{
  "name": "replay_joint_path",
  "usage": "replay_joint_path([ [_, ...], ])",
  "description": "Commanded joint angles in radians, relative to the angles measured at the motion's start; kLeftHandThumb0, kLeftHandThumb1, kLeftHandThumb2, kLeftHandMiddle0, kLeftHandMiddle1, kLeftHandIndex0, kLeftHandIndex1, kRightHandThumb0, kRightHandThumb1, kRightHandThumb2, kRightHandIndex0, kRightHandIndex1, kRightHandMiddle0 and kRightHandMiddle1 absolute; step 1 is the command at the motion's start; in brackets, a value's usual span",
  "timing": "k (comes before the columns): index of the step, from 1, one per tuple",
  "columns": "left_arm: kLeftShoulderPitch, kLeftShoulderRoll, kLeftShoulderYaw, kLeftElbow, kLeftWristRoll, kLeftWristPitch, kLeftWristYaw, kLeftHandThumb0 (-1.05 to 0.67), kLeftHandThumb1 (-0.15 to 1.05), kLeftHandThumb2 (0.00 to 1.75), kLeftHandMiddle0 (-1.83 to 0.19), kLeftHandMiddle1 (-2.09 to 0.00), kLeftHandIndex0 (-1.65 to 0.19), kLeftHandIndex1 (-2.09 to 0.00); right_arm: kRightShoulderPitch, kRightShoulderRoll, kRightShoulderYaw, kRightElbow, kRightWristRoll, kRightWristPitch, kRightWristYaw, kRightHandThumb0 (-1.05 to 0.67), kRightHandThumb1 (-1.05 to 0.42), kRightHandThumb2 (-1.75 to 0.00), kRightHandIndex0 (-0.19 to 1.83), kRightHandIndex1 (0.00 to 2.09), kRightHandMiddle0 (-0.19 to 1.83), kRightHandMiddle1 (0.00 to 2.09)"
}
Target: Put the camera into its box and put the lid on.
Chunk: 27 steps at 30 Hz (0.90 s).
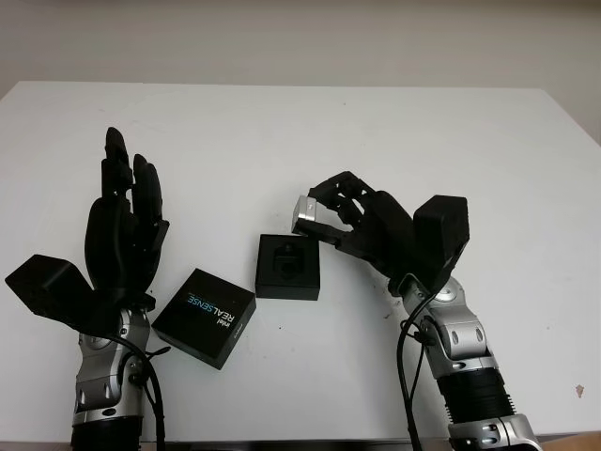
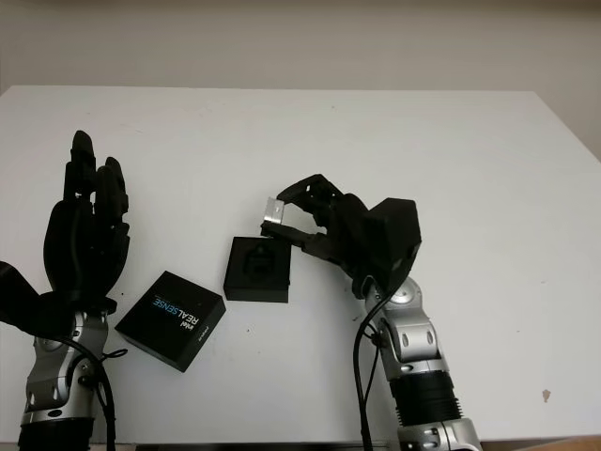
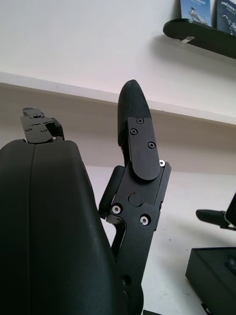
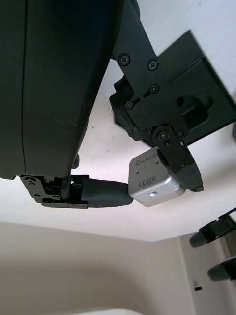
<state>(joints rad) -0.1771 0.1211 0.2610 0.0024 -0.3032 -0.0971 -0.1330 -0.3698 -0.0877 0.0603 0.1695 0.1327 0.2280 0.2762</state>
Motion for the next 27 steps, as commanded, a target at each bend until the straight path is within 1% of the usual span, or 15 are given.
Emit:
replay_joint_path([
  [1, 0.006, 0.002, -0.001, -0.011, 0.005, -0.002, 0.003, -0.66, 1.05, 0.48, 0.19, 0.00, 0.19, 0.00, 0.004, 0.008, 0.005, -0.027, 0.002, 0.006, 0.004, -0.41, -0.98, -0.05, -0.13, 0.77, 0.22, 1.81],
  [8, 0.006, 0.003, -0.003, -0.017, 0.004, 0.003, 0.002, -0.66, 1.05, 0.48, 0.19, 0.00, 0.19, 0.00, 0.014, 0.025, 0.019, -0.024, 0.003, 0.031, 0.010, -0.40, -1.00, -0.06, -0.15, 0.82, 0.21, 1.82],
  [14, 0.007, 0.002, -0.003, -0.015, 0.007, 0.000, 0.002, -0.66, 1.05, 0.49, 0.19, 0.00, 0.19, 0.00, 0.027, 0.028, 0.033, -0.031, -0.003, 0.043, 0.021, -0.42, -1.01, -0.06, -0.18, 0.89, 0.18, 1.86],
  [27, 0.004, -0.003, -0.002, -0.014, 0.001, 0.003, 0.008, -0.66, 1.05, 0.48, 0.19, 0.00, 0.19, 0.00, 0.043, 0.031, 0.045, -0.053, -0.005, 0.081, 0.017, -0.42, -1.01, -0.05, -0.19, 0.88, 0.20, 1.89],
])
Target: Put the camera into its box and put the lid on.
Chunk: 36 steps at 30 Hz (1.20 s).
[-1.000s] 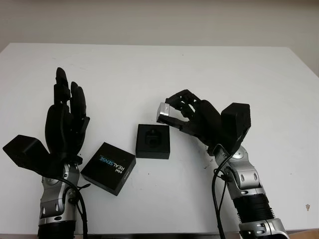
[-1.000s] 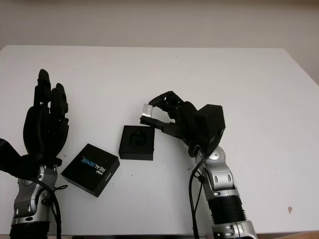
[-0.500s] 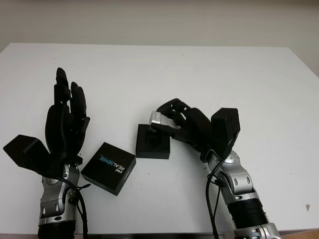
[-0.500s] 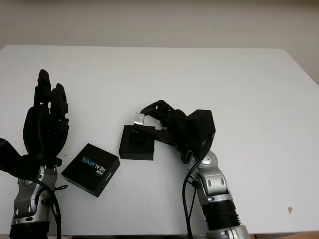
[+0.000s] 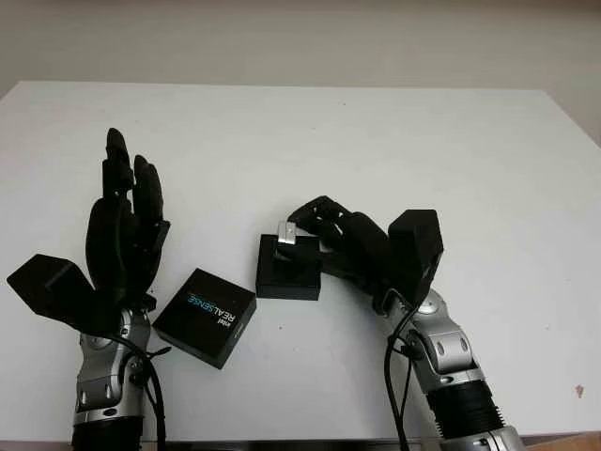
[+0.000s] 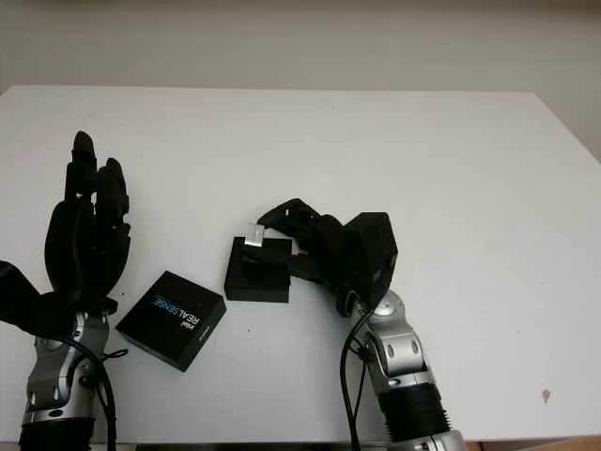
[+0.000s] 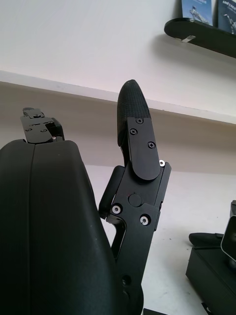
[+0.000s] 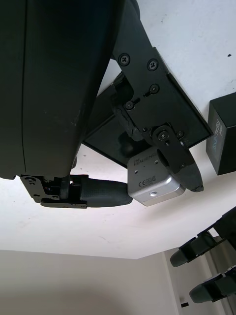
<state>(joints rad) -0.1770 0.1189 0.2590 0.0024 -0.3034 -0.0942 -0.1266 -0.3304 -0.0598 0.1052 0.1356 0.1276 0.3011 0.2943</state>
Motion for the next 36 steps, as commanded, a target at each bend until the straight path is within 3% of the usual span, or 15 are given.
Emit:
replay_joint_path([
  [1, 0.004, -0.002, 0.000, -0.014, 0.000, 0.001, 0.002, -0.66, 1.05, 0.48, 0.19, 0.00, 0.19, 0.00, 0.004, 0.003, 0.000, -0.021, 0.001, 0.010, 0.000, -0.42, -1.01, -0.05, -0.19, 0.88, 0.20, 1.88],
  [36, 0.001, -0.009, -0.003, 0.001, -0.003, -0.008, 0.001, -0.67, 1.05, 0.47, 0.19, 0.00, 0.19, 0.00, 0.013, 0.033, 0.019, 0.042, -0.018, -0.009, 0.003, -0.44, -1.01, -0.05, -0.19, 0.88, 0.20, 1.93],
])
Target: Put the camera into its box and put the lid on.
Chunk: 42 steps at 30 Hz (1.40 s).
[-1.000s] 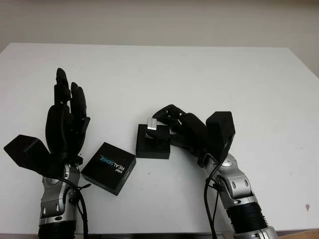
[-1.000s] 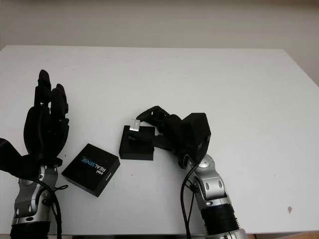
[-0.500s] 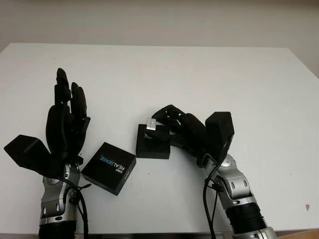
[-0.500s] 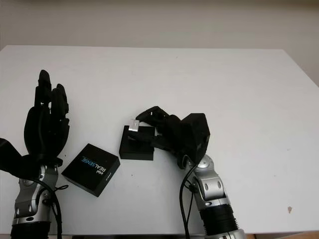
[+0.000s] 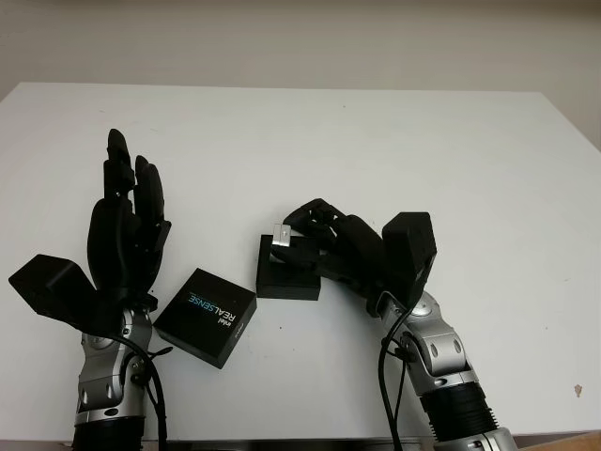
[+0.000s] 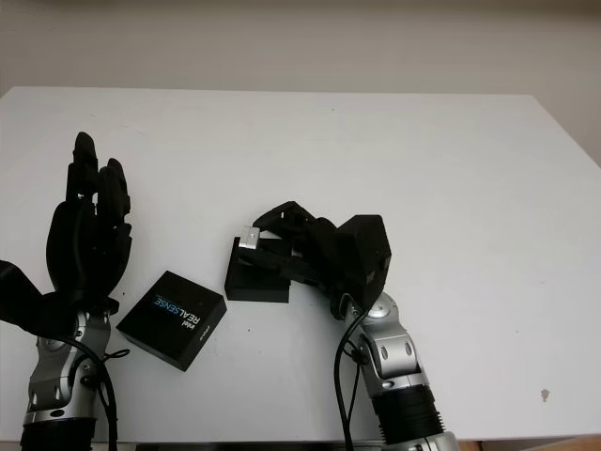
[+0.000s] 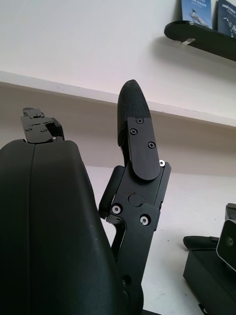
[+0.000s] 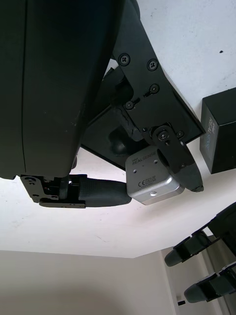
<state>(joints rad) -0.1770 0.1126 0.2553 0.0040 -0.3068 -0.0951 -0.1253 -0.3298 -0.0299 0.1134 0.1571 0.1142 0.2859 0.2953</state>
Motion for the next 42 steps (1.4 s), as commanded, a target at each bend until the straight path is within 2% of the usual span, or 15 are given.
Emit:
replay_joint_path([
  [1, 0.001, -0.002, 0.001, -0.001, 0.000, -0.007, -0.001, -0.68, 1.05, 0.47, 0.19, 0.00, 0.19, 0.00, 0.014, 0.004, 0.011, 0.020, -0.007, 0.006, 0.001, -0.44, -1.01, -0.05, -0.19, 0.88, 0.20, 1.93],
  [23, 0.003, -0.004, -0.005, -0.005, 0.008, -0.009, -0.001, -0.68, 1.05, 0.48, 0.19, 0.00, 0.19, 0.00, 0.034, -0.008, 0.025, 0.017, -0.035, 0.005, 0.026, -0.44, -1.01, -0.05, -0.18, 0.82, 0.21, 1.93],
  [30, 0.003, -0.006, -0.003, -0.009, 0.002, -0.004, -0.001, -0.68, 1.05, 0.47, 0.19, 0.00, 0.19, 0.00, 0.043, -0.024, 0.063, 0.052, -0.113, -0.093, 0.007, -0.42, -1.01, -0.05, -0.16, 0.82, 0.19, 1.92],
  [42, -0.001, -0.010, -0.003, -0.010, -0.008, -0.003, -0.002, -0.68, 1.05, 0.46, 0.19, 0.00, 0.19, 0.00, 0.040, -0.054, 0.110, 0.119, -0.235, -0.312, -0.024, -0.44, -1.00, -0.05, -0.19, 0.99, 0.20, 1.90],
])
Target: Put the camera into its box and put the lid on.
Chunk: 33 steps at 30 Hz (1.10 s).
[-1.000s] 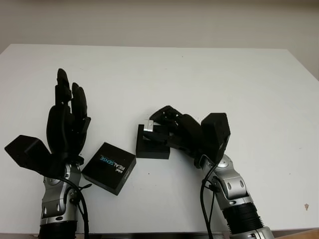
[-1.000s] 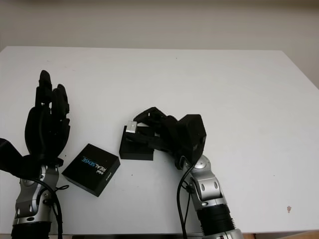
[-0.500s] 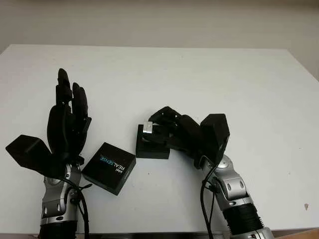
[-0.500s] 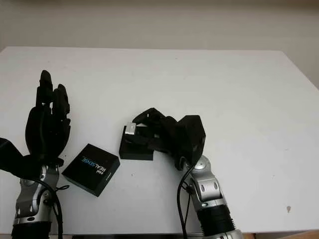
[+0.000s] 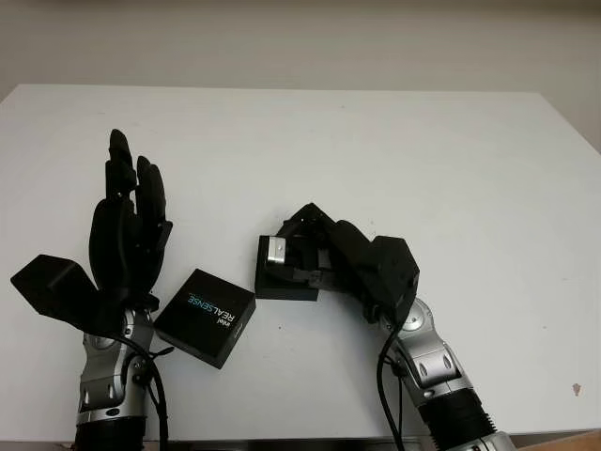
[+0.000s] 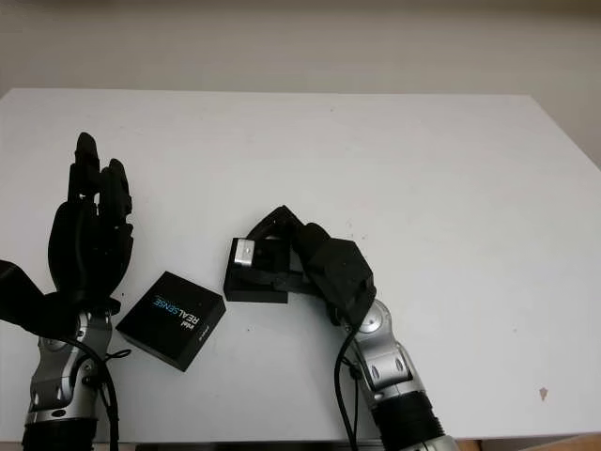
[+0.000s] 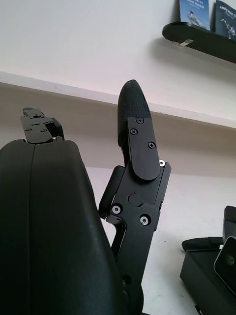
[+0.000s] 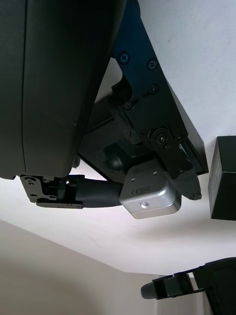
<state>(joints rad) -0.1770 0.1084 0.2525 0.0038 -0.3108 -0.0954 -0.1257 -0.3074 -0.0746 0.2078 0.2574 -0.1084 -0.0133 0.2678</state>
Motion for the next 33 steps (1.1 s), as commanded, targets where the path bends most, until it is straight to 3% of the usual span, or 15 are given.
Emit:
replay_joint_path([
  [1, 0.000, -0.005, 0.000, -0.011, -0.004, -0.003, -0.002, -0.68, 1.05, 0.46, 0.19, 0.00, 0.19, 0.00, 0.017, -0.011, 0.016, 0.019, -0.016, -0.021, 0.002, -0.44, -1.00, -0.05, -0.19, 1.00, 0.20, 1.90],
  [14, 0.009, 0.003, -0.003, -0.018, 0.006, -0.001, -0.003, -0.68, 1.05, 0.47, 0.19, 0.00, 0.19, 0.00, 0.038, -0.016, 0.017, -0.036, -0.081, -0.030, -0.069, -0.48, -1.01, -0.06, -0.19, 1.04, 0.16, 1.83],
  [15, 0.009, 0.005, -0.003, -0.018, 0.008, -0.002, -0.004, -0.68, 1.05, 0.47, 0.19, 0.00, 0.19, 0.00, 0.040, -0.019, 0.016, -0.047, -0.087, -0.019, -0.073, -0.48, -1.02, -0.06, -0.19, 1.01, 0.09, 1.79],
  [17, 0.011, 0.008, -0.002, -0.016, 0.007, -0.003, -0.009, -0.68, 1.05, 0.47, 0.19, 0.00, 0.19, 0.00, 0.045, -0.031, 0.014, -0.075, -0.097, 0.003, -0.071, -0.50, -1.01, -0.05, -0.19, 0.77, -0.10, 1.47],
  [20, 0.012, 0.006, -0.002, -0.021, 0.006, 0.001, -0.006, -0.68, 1.05, 0.48, 0.19, 0.00, 0.19, 0.00, 0.053, -0.049, 0.011, -0.109, -0.106, 0.003, -0.071, -0.51, -1.00, -0.05, -0.19, 0.57, -0.17, 1.15],
  [29, 0.014, 0.009, -0.002, -0.018, 0.009, -0.002, -0.007, -0.68, 1.05, 0.48, 0.19, 0.00, 0.19, 0.00, 0.068, -0.103, 0.002, -0.204, -0.123, 0.009, -0.059, -0.52, -0.98, -0.05, -0.11, 0.23, -0.07, 0.68],
  [33, 0.015, 0.012, -0.001, -0.021, 0.006, 0.001, -0.011, -0.68, 1.05, 0.48, 0.19, 0.00, 0.19, 0.00, 0.074, -0.109, -0.009, -0.234, -0.106, 0.005, -0.056, -0.50, -0.96, -0.05, -0.07, 0.18, -0.03, 0.61],
])
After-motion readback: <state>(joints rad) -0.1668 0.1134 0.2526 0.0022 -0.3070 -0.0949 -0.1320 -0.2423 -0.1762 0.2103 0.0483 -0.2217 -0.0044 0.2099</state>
